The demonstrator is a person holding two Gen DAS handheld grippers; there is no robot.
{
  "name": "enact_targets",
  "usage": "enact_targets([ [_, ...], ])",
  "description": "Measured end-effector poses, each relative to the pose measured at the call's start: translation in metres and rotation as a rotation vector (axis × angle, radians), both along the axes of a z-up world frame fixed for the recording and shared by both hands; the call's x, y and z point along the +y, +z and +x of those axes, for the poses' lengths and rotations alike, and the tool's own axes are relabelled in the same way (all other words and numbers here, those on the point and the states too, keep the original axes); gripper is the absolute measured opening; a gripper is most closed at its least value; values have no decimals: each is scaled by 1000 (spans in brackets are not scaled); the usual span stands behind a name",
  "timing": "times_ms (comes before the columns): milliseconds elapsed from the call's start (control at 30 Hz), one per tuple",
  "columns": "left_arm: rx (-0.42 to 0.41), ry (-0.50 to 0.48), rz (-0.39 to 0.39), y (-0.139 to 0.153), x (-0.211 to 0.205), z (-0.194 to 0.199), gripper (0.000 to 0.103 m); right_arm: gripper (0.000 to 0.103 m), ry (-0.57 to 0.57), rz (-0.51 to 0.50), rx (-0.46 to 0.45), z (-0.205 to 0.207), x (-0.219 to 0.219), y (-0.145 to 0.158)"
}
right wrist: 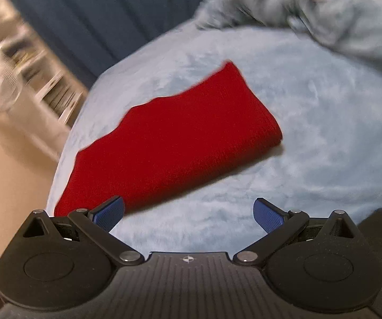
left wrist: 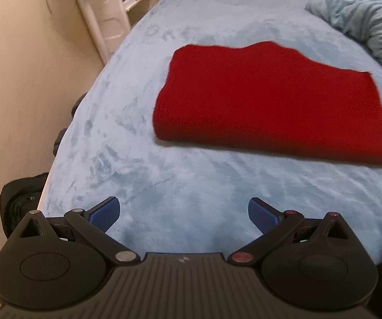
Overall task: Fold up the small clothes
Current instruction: 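Lower the right tool to one end of the red cardigan and grasp it, then lift the grasped end with the right tool, fold it over the other half, release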
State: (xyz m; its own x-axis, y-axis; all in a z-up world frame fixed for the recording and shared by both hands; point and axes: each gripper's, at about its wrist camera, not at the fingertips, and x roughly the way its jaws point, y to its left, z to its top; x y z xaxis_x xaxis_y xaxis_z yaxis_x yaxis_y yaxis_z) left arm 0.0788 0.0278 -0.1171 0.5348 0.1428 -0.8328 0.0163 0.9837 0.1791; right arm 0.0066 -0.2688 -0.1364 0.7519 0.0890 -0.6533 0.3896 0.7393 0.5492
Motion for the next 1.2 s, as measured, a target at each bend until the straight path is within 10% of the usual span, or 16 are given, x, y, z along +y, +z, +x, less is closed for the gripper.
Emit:
enact_targets([
  [433,35,317,-32,-42,93,110,103,98,-410,572,12,97,-85,-120],
  [467,36,337,-21,-47,99,116,103,78,-416,562,-26,99,-84,-119],
  [500,40,353,-15,-50,105,121,103,35,-412,559,-50,100,-84,-118],
  [567,46,388,-17,-59,117,129,103,18,-414,519,-46,105,-85,-112],
  [867,-10,379,-82,-84,138,141,103,16,-291,-22,130,157,-49,-48],
  [1067,-36,369,-114,-82,144,143,103,16,184,-716,-161,210,104,58],
  [1200,-51,399,-141,-78,155,144,103,16,650,-1097,-329,208,235,45],
])
